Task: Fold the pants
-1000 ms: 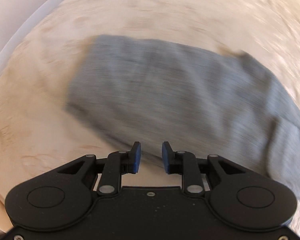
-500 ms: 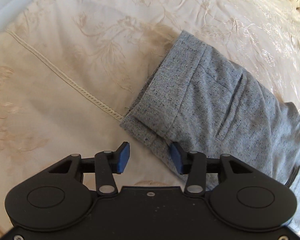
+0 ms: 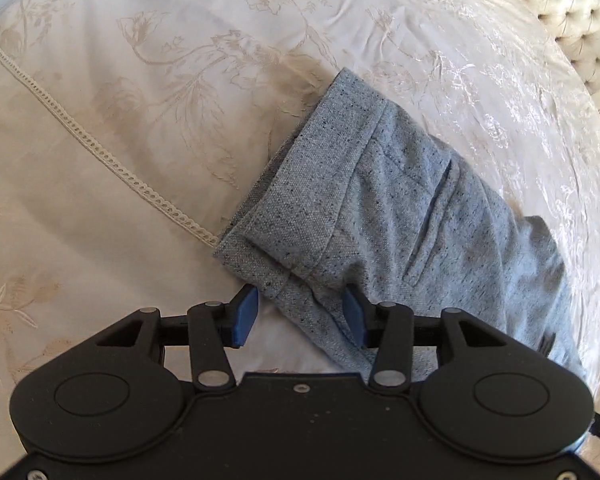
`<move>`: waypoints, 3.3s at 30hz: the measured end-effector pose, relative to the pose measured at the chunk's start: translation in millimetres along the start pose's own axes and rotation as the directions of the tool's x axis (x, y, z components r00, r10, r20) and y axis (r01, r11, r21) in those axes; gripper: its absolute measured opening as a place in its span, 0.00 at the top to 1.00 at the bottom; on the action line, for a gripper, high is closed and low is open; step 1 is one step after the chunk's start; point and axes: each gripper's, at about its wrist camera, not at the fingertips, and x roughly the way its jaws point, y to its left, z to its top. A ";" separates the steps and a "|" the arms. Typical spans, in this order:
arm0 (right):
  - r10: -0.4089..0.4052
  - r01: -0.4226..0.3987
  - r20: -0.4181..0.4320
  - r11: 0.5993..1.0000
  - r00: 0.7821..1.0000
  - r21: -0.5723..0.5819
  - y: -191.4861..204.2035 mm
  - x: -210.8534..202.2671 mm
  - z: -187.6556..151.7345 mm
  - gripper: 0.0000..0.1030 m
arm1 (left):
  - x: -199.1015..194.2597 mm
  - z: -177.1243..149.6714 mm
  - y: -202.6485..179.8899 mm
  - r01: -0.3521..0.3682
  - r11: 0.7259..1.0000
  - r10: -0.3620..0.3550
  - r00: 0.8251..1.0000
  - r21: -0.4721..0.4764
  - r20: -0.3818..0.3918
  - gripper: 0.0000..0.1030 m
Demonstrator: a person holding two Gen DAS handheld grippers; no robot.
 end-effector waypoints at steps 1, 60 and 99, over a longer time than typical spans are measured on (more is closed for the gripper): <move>0.001 -0.001 0.001 1.000 1.000 -0.001 0.8 0.2 0.6 0.68 | -2.4 -0.1 -1.2 -0.004 1.000 0.004 1.000 0.005 0.004 0.48; -0.031 0.029 0.005 0.976 1.000 0.218 -293.1 -46.1 -32.7 0.68 | 26.2 -246.5 -439.1 0.079 0.646 -0.132 0.991 0.759 0.009 0.75; 0.134 -0.148 0.069 0.956 0.989 0.253 -229.8 11.1 5.8 0.91 | 29.4 -136.6 -272.8 -0.177 0.778 0.135 0.984 0.603 0.116 0.76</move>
